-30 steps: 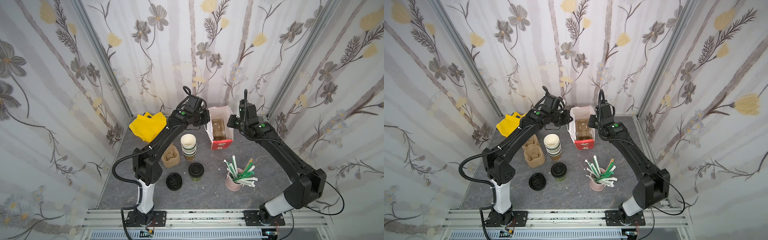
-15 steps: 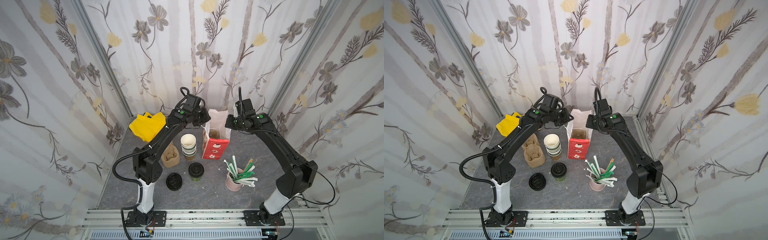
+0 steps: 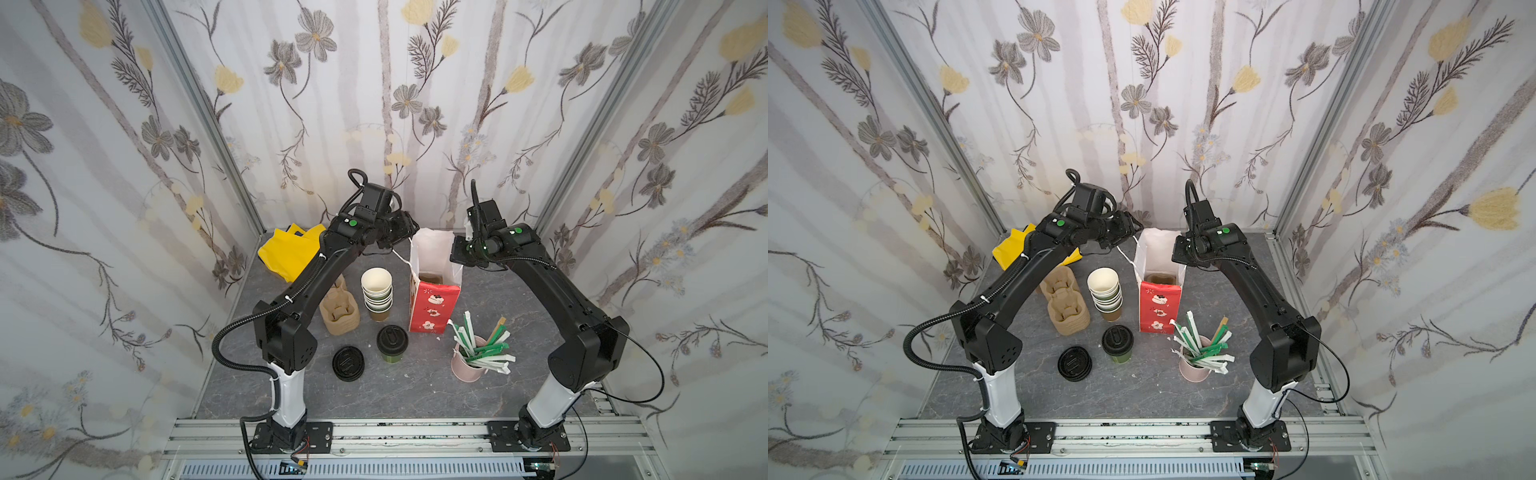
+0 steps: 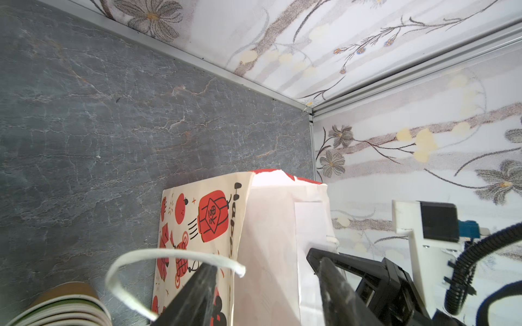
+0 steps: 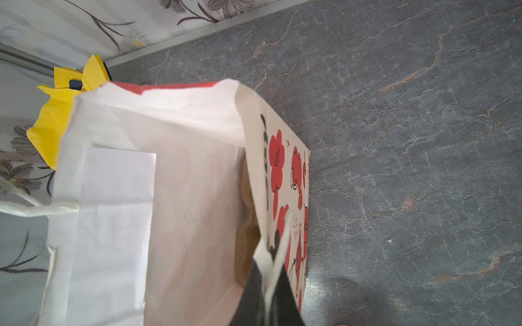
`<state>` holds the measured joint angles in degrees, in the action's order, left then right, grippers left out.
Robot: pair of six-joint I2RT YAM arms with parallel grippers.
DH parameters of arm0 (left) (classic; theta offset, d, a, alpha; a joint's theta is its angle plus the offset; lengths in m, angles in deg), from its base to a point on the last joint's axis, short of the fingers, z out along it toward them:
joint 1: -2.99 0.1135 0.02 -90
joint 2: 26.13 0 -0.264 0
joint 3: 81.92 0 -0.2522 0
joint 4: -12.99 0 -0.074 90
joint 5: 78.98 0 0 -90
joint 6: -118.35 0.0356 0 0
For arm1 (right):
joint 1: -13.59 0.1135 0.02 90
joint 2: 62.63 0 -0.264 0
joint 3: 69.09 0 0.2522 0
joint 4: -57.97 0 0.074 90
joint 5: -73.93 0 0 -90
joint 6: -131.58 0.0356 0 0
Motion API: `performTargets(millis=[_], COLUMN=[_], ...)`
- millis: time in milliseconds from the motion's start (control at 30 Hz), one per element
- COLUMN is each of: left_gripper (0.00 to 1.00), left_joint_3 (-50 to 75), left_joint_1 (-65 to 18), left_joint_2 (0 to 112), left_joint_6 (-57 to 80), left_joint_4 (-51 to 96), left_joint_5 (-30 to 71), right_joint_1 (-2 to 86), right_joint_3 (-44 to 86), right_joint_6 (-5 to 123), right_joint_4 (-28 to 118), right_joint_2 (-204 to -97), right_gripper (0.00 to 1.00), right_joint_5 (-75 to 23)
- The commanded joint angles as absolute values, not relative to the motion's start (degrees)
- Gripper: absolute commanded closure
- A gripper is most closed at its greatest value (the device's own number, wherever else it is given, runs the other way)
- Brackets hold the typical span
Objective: Pack the takeout coffee
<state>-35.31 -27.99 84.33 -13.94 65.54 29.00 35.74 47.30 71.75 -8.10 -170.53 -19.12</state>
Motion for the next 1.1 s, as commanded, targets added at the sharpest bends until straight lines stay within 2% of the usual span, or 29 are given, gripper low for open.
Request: performTargets(millis=[0,267,400,500,667,900,1067], left_gripper=[0.4,0.4,0.37,0.37,0.37,0.37,0.37], left_joint_3=[-36.74,-35.38,-33.39,-33.1,-34.11,-34.26,-33.47], left_joint_1=[-27.61,-26.45,-25.96,-25.92,-25.75,-25.74,-25.74], left_joint_2=[83.71,82.57,83.12,82.29,80.65,79.08,77.25], left_joint_6=[-11.64,-10.33,-10.3,-9.92,-8.67,-8.17,-7.22], left_joint_4=[64.91,64.93,64.98,64.9,64.81,64.75,64.25], left_joint_5=[27.98,28.15,33.07,31.15,26.33,21.88,17.46], right_joint_1=[35.39,34.86,34.67,34.68,34.68,34.68,34.62], right_joint_3=[48.55,52.41,52.67,53.04,54.64,55.56,56.29], right_joint_6=[70.56,67.33,67.33,67.61,68.06,68.79,69.0], right_joint_4=[-9.13,-12.21,-12.04,-12.13,-12.03,-11.69,-11.43], right_joint_2=[-171.58,-173.9,-174.46,-174.69,-174.12,-171.52,-168.41], right_gripper=[1.0,0.98,0.96,0.93,0.71,0.35,0.2], right_joint_5=[-18.09,-15.01,-16.07,-15.59,-14.43,-12.84,-12.15])
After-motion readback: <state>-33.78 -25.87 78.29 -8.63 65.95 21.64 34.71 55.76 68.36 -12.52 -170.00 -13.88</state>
